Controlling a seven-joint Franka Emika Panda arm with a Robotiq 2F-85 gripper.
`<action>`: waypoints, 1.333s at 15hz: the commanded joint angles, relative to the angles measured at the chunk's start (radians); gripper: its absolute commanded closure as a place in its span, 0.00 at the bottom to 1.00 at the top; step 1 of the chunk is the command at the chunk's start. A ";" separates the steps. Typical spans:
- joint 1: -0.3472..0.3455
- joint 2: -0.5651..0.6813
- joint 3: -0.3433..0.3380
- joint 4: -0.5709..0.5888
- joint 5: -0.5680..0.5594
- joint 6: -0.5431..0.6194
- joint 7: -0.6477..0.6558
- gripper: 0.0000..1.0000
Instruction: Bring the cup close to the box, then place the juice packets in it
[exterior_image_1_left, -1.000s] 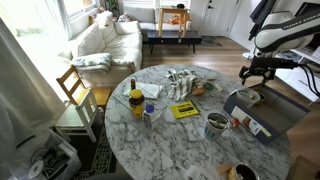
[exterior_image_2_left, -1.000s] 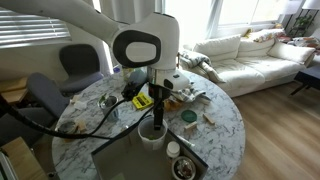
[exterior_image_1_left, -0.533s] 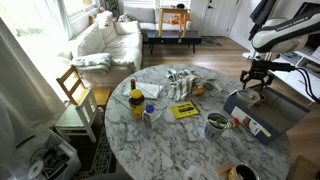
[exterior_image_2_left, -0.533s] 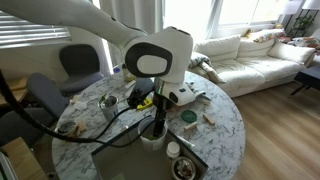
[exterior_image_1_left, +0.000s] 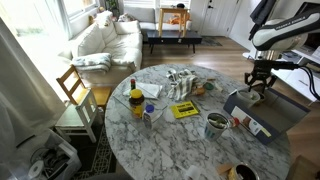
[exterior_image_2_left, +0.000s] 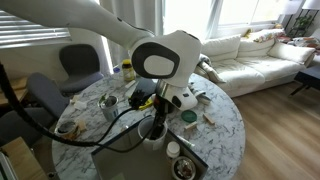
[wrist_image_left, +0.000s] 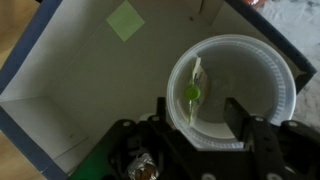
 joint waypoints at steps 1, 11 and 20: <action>-0.015 0.034 0.007 0.037 0.018 -0.056 -0.045 0.39; -0.026 0.095 0.021 0.073 0.075 -0.020 -0.092 0.56; -0.015 0.116 0.015 0.085 0.033 -0.042 -0.106 0.50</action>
